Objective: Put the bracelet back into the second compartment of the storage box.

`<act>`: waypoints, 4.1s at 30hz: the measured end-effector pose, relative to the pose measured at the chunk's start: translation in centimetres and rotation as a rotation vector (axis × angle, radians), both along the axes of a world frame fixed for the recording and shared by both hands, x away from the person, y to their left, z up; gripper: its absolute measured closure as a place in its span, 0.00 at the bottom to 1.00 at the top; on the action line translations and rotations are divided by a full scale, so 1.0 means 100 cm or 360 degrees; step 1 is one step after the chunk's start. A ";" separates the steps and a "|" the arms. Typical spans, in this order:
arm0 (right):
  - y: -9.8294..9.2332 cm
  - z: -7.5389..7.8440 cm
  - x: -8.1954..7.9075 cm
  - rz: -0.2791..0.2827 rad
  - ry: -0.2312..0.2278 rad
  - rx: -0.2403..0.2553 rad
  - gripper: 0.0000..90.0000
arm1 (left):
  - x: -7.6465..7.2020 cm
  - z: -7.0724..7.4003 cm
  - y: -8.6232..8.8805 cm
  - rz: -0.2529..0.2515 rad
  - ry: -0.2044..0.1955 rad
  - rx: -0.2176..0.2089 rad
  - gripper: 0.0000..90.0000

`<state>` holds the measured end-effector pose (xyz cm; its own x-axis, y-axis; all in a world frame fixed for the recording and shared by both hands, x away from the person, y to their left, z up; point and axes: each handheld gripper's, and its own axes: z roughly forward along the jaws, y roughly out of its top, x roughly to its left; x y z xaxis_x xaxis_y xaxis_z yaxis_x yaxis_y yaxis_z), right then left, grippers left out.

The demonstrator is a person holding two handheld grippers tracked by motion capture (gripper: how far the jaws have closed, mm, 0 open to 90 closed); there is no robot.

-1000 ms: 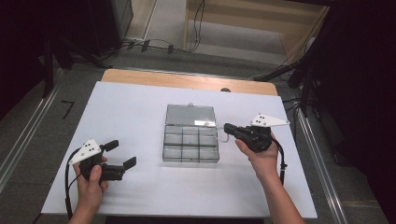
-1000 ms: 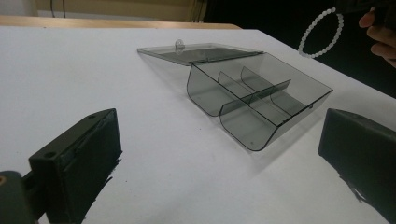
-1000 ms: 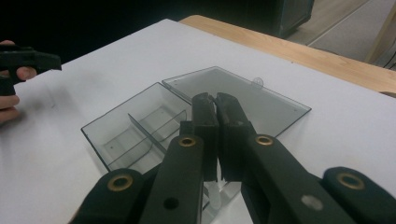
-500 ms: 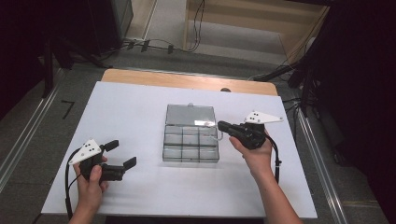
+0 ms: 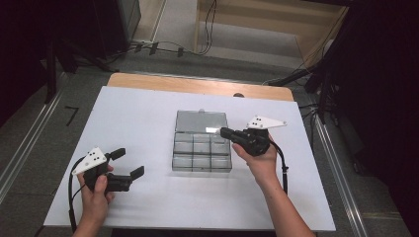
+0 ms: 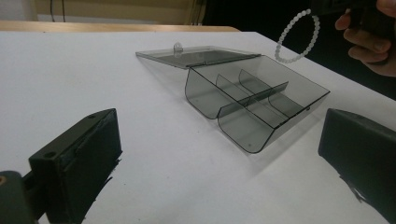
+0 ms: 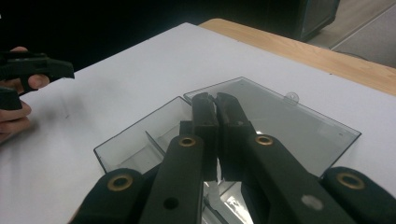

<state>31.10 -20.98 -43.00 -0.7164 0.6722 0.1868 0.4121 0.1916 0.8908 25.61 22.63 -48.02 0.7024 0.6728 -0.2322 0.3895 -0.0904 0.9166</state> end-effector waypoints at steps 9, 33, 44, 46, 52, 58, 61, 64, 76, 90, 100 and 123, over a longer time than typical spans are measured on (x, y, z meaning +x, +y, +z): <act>0.014 -0.010 0.006 0.0033 0.0017 -0.0012 0.95 | 0.000 0.000 0.000 -0.0003 0.0001 -0.0004 0.00; 0.035 -0.035 0.020 0.0064 0.0072 -0.0058 0.95 | 0.000 -0.001 -0.001 -0.0010 0.0002 0.0012 0.00; 0.042 -0.043 0.023 0.0068 0.0100 -0.0080 0.95 | 0.000 0.000 -0.001 -0.0011 0.0002 0.0012 0.00; 0.043 -0.044 0.024 0.0066 0.0103 -0.0090 0.95 | 0.000 0.000 -0.001 -0.0012 0.0002 0.0013 0.00; 0.043 -0.047 0.025 0.0057 0.0117 -0.0103 0.95 | 0.000 -0.001 -0.001 -0.0014 0.0001 0.0017 0.00; 0.043 -0.047 0.027 0.0053 0.0128 -0.0107 0.95 | 0.001 -0.001 -0.001 -0.0011 0.0002 0.0015 0.00; 0.043 -0.047 0.027 0.0062 0.0136 -0.0101 0.95 | 0.001 -0.001 -0.002 -0.0015 0.0004 0.0013 0.00; 0.043 -0.048 0.028 0.0067 0.0145 -0.0093 0.95 | 0.000 -0.001 -0.002 -0.0015 0.0001 0.0011 0.00; 0.041 -0.046 0.030 0.0071 0.0133 -0.0066 0.75 | 0.001 -0.001 -0.004 -0.0016 0.0004 0.0014 0.00; 0.030 -0.037 0.026 0.0004 0.0097 -0.0009 0.25 | 0.006 0.006 -0.015 -0.0050 -0.0035 0.0027 0.00; 0.013 -0.031 0.023 0.0005 0.0106 0.0034 0.00 | 0.014 0.014 -0.031 -0.0083 -0.0057 0.0058 0.00; -0.013 -0.035 0.017 -0.0039 0.0111 0.0084 0.00 | 0.047 0.030 -0.061 -0.0152 -0.0058 0.0051 0.00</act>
